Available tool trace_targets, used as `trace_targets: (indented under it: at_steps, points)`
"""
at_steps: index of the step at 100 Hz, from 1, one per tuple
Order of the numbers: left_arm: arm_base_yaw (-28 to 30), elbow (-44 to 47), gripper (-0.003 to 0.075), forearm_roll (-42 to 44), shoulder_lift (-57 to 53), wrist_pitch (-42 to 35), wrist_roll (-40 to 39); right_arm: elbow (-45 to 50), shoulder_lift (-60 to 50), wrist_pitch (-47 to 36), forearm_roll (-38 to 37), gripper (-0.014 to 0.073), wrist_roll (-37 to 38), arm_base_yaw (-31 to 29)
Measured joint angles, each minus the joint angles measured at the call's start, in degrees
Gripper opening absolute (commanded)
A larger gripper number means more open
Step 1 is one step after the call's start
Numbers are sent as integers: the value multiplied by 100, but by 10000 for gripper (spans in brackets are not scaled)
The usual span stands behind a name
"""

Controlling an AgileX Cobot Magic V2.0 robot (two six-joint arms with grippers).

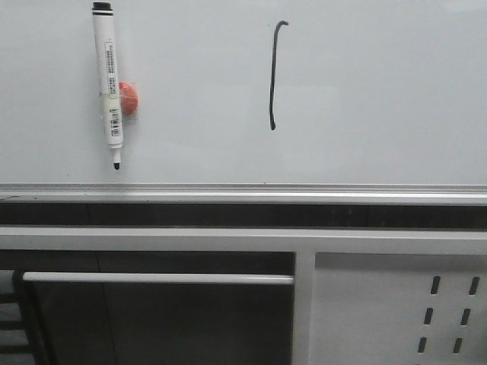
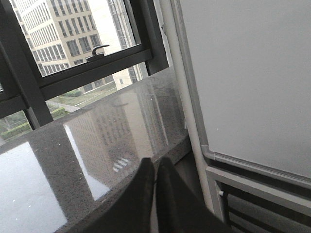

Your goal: Write number 1 on whiteboard

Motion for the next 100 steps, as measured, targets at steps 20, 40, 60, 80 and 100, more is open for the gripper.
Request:
trace_targets:
  at_steps: [20,40,60,80,100]
  points:
    - [0,0,-18,0,0,0,0,0,0,0,0,-79,-12,0]
    - [0,0,-18,0,0,0,0,0,0,0,0,-79,-20,0]
    - [0,0,-18,0,0,0,0,0,0,0,0,-79,-33,0]
    - [0,53,-18,0,0,0,0,0,0,0,0,-79,-33,-8]
    - [0,154,-18,0,0,289,-683,0,0,0,9,-79,-33,-8]
